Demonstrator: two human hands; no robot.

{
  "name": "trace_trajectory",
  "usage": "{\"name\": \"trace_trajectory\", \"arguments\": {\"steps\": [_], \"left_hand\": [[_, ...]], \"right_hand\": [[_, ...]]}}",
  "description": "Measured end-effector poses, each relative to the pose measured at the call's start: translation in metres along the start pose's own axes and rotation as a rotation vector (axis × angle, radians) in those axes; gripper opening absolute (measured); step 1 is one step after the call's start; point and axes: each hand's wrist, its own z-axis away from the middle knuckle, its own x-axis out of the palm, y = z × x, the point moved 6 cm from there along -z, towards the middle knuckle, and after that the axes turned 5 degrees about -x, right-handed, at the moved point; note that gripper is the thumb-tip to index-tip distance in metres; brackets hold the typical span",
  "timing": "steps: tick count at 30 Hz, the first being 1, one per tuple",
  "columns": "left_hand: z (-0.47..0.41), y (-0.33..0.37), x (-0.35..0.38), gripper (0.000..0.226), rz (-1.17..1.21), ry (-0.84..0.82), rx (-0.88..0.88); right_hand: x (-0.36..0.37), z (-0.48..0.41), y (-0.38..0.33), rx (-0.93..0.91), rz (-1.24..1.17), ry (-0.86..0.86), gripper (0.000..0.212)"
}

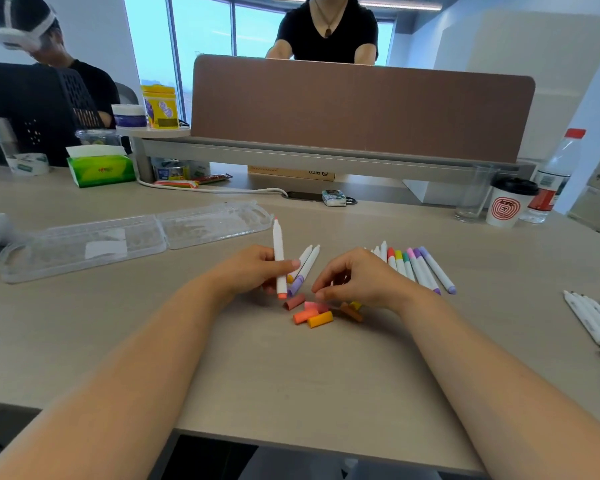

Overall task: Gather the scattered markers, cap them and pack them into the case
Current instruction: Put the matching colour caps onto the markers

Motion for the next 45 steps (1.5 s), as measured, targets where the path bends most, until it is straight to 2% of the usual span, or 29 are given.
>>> {"name": "trace_trajectory", "arguments": {"steps": [2,4,6,12,15,19,21,24,30,34,39,45], "left_hand": [[-0.001,0.0,-0.002,0.037,-0.021,0.054,-0.006],[-0.001,0.001,-0.002,0.043,-0.036,0.082,0.004],[0.0,0.002,-0.003,0.047,-0.082,0.11,0.01],[0.001,0.005,-0.001,0.053,-0.228,0.144,0.015],[-0.003,0.003,-0.001,0.051,-0.226,0.145,0.019],[-0.007,0.0,-0.005,0.041,-0.066,0.169,0.068],[-0.008,0.001,-0.006,0.034,-0.134,0.184,0.109],[-0.007,0.007,-0.005,0.031,-0.323,0.233,0.211],[0.003,0.019,-0.002,0.028,-0.496,0.292,0.273],[0.006,0.026,0.0,0.034,-0.596,0.326,0.33],[0.001,0.024,0.003,0.032,-0.716,0.322,0.312],[0.0,0.023,0.005,0.032,-0.732,0.303,0.285]], "right_hand": [[0.006,0.0,-0.006,-0.027,-0.02,-0.038,0.02],[0.014,-0.001,-0.009,-0.041,-0.048,-0.078,0.01],[0.02,-0.004,-0.009,-0.038,-0.02,-0.113,0.014],[0.027,-0.01,-0.008,-0.018,0.235,-0.143,0.023],[0.023,-0.011,-0.005,-0.007,0.29,-0.11,0.022],[-0.006,-0.004,0.004,0.003,0.059,0.095,0.01],[-0.017,0.002,0.011,0.017,-0.095,0.161,0.011],[-0.023,0.006,0.016,0.017,-0.221,0.202,0.023],[-0.029,0.007,0.02,-0.005,-0.269,0.266,0.027],[-0.034,0.009,0.025,-0.021,-0.33,0.335,0.019],[-0.042,0.012,0.035,-0.004,-0.454,0.49,0.018],[-0.042,0.011,0.029,-0.001,-0.365,0.485,0.021]]}}
